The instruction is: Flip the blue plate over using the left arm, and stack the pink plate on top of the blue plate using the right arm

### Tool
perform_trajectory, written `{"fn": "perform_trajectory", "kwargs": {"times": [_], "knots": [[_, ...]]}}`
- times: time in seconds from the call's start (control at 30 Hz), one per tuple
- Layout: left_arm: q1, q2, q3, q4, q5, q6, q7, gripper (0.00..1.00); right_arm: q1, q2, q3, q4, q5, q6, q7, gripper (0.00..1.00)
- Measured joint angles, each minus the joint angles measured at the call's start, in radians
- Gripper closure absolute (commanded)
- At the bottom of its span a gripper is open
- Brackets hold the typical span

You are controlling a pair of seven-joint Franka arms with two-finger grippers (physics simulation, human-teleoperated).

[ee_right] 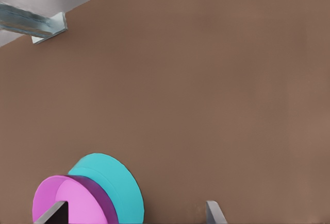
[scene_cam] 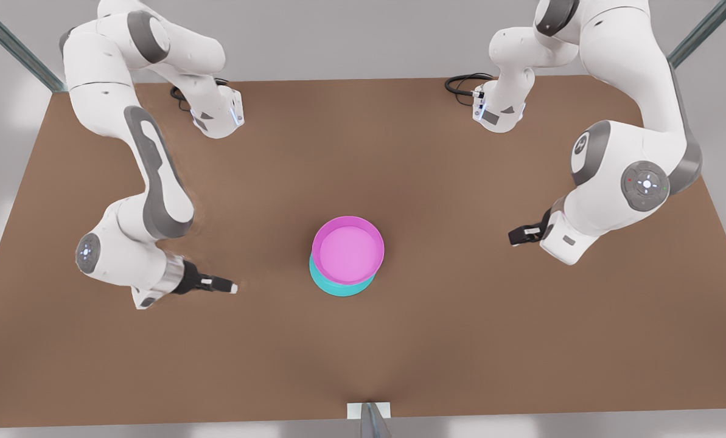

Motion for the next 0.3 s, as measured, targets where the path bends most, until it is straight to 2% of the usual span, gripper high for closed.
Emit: {"fn": "perform_trajectory", "kwargs": {"times": [0.1, 0.2, 0.3], "knots": [[-0.001, 0.003, 0.000, 0.000, 0.008, 0.008, 0.000, 0.00, -0.015, -0.089, 0.003, 0.241, -0.278, -0.293, -0.033, 0.00], [-0.002, 0.006, 0.000, 0.000, 0.014, 0.014, 0.000, 0.00, 0.018, -0.264, -0.015, 0.208, -0.390, -0.483, -0.064, 0.00], [-0.002, 0.006, 0.000, 0.000, 0.018, 0.017, 0.001, 0.00, 0.020, -0.332, -0.022, 0.154, -0.436, -0.586, -0.091, 0.00]]}}
